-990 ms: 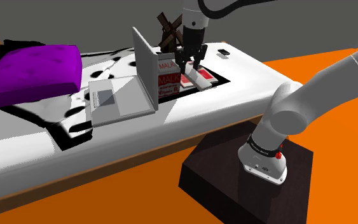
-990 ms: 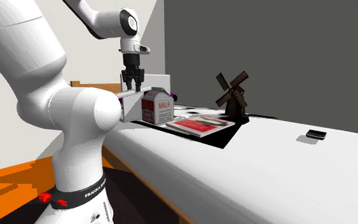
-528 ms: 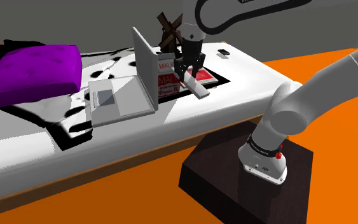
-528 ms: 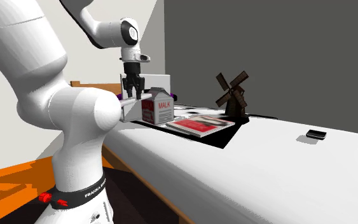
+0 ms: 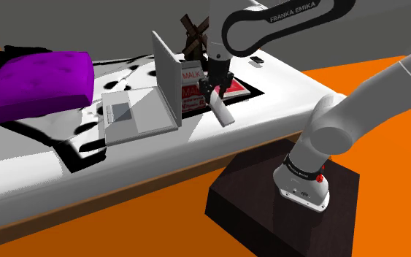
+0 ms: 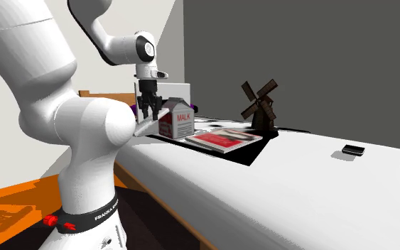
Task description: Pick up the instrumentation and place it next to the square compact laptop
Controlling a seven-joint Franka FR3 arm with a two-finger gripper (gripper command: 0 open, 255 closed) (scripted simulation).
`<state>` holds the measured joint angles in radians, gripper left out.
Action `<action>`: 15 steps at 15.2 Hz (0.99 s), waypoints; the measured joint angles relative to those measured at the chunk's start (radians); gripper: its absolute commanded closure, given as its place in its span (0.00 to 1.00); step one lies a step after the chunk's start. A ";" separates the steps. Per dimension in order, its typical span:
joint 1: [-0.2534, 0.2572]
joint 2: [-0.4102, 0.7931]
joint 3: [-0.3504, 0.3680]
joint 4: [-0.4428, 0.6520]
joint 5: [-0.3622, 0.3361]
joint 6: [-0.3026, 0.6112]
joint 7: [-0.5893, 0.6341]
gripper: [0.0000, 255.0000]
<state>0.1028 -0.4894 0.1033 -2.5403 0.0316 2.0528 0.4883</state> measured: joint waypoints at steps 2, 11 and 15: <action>0.000 0.013 0.001 -0.018 0.000 0.031 0.000 1.00; -0.001 0.071 0.008 -0.098 0.000 0.172 0.006 1.00; -0.002 0.113 0.013 -0.125 -0.002 0.240 0.010 1.00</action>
<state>0.1009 -0.3760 0.1158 -2.6652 0.0292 2.2923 0.4981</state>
